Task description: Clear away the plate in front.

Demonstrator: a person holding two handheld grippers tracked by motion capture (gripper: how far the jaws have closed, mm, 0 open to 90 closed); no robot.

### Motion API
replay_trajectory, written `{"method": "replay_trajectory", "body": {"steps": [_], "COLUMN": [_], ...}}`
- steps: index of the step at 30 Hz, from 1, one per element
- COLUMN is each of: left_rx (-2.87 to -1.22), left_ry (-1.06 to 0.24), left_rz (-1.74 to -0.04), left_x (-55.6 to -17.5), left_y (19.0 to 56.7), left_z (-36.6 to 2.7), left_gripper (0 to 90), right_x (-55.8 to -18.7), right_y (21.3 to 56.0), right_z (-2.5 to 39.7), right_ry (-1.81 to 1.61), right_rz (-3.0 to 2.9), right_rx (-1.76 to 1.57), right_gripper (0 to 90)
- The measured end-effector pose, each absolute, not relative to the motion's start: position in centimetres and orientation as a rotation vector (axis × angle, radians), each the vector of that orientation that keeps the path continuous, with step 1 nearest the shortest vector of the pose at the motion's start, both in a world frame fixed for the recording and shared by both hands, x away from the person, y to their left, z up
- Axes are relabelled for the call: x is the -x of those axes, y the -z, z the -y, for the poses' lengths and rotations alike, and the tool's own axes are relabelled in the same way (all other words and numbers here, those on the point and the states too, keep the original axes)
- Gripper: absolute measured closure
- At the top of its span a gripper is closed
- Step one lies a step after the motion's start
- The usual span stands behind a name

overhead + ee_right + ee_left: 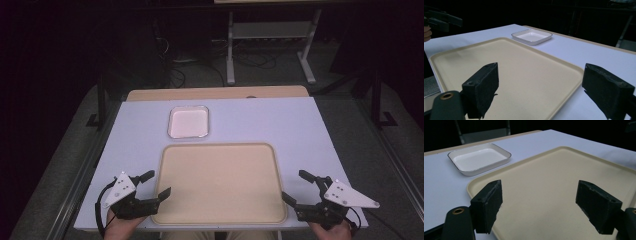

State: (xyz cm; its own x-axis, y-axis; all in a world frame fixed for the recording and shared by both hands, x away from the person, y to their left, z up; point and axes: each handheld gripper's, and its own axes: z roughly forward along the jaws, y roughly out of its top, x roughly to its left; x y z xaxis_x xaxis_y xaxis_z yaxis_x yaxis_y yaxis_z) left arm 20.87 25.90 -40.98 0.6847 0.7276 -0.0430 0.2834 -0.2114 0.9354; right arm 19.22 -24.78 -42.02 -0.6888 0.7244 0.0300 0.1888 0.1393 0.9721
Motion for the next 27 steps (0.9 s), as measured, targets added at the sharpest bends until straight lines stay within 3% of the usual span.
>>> {"method": "replay_trajectory", "body": {"steps": [27], "left_rx": [-1.790], "left_ry": [-0.517], "left_rz": [-0.816], "left_x": [-21.24], "left_y": [40.98], "left_z": [-25.83], "left_gripper": [21.3], "right_x": [-19.13], "right_y": [41.99], "right_z": [24.85], "right_ry": [-1.583], "right_rz": [-1.970], "right_rx": [-0.868], "right_gripper": [13.0]}}
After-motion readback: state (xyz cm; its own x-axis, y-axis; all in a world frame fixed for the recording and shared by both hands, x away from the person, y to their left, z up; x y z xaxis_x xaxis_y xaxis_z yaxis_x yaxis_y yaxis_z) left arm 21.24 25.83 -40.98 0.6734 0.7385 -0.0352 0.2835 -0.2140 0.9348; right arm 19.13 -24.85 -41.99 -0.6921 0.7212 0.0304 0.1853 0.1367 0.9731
